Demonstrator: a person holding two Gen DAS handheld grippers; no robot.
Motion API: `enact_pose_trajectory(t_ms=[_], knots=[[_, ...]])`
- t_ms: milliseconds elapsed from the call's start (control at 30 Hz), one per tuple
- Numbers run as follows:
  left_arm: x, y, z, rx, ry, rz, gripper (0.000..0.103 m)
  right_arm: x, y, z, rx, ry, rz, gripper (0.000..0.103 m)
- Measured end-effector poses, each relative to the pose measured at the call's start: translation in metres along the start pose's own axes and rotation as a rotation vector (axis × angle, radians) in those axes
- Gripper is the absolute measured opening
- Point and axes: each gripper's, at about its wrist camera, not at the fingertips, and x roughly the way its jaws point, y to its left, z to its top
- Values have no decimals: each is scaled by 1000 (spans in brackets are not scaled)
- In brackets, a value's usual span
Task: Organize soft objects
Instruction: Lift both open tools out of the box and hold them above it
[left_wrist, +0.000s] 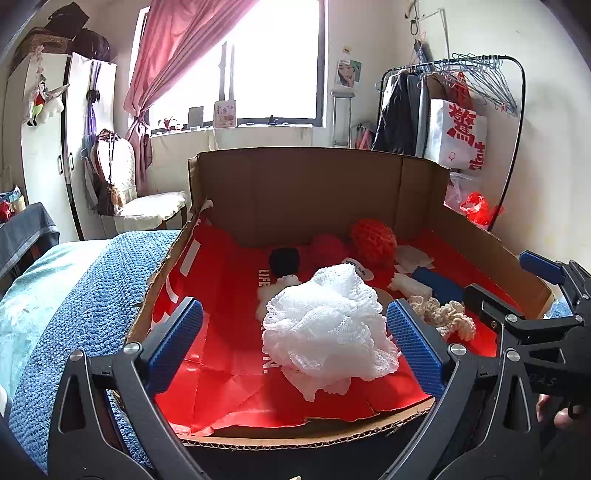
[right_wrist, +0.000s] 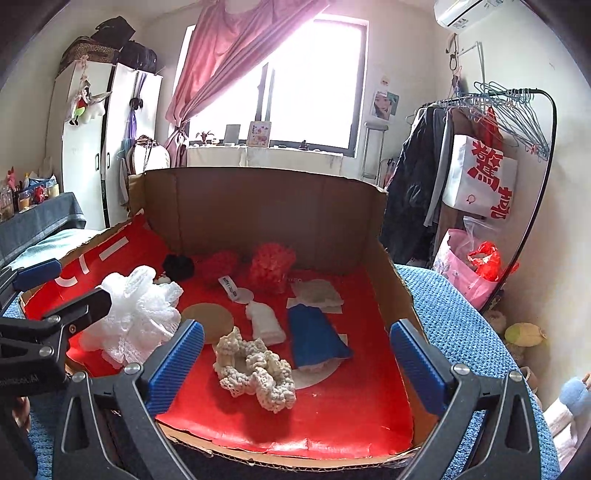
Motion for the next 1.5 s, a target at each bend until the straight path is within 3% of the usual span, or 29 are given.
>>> enact_pose_trajectory(t_ms=[1500], knots=[[8,-5,-2,26,33,9,102,10,-9,-4,46,46,8,103]])
